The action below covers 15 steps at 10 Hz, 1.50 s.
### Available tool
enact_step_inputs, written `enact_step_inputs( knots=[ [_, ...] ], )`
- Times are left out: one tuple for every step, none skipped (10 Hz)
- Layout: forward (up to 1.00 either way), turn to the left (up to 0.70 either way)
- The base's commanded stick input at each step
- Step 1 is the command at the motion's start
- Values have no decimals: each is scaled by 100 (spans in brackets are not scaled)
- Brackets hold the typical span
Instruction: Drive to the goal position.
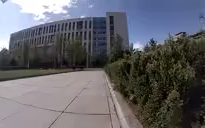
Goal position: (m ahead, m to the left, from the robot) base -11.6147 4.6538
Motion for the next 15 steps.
enact_step_inputs(
  knots=[
    [4, 0],
    [4, 0],
    [4, 0],
    [5, 0],
    [4, 0],
    [4, 0],
    [5, 0],
    [4, 0],
    [4, 0],
    [4, 0],
    [4, 0],
    [4, 0],
    [4, 0],
    [4, 0],
    [4, 0]
  ],
)
